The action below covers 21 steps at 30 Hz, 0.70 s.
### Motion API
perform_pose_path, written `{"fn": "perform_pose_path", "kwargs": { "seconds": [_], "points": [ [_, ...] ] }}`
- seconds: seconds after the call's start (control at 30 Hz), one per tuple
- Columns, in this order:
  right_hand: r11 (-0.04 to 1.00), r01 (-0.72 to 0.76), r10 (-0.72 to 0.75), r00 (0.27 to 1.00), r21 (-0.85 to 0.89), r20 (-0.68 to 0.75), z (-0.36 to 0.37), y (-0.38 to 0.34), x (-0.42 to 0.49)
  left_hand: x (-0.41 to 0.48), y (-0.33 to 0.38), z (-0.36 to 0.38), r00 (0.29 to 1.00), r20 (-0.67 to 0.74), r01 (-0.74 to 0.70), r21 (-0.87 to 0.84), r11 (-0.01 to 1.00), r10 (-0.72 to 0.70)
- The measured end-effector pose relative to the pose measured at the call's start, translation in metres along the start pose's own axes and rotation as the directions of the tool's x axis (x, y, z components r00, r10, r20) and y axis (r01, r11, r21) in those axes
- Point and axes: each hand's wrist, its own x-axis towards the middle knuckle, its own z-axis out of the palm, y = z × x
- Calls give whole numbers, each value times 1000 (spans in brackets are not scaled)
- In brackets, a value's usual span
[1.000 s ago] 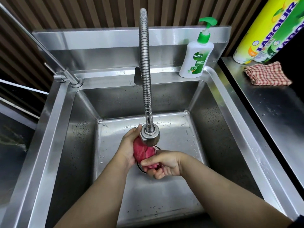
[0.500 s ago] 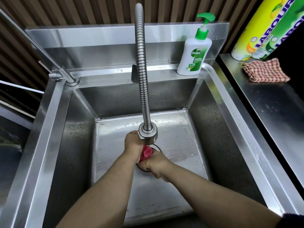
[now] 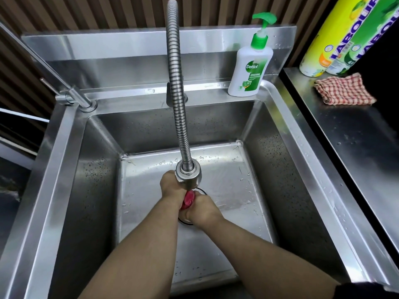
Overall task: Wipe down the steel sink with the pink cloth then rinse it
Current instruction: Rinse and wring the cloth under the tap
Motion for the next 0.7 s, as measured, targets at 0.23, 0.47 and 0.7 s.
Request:
{"fn": "perform_pose_path", "kwargs": {
  "seconds": [0.23,0.47,0.7],
  "points": [
    [997,6,-10,998,-74,-55,-6,0,2,-5,1,2,999,10,-50,-161,986,52],
    [997,-61,57,996,48,73,-69,16,-25,-23,-4,-5,916,364,234,-137,963,-170],
    [963,-104,125,989,250,-72,-107,37,-84,-75,-8,13,726,672,357,-187,915,-147]
  ]
}}
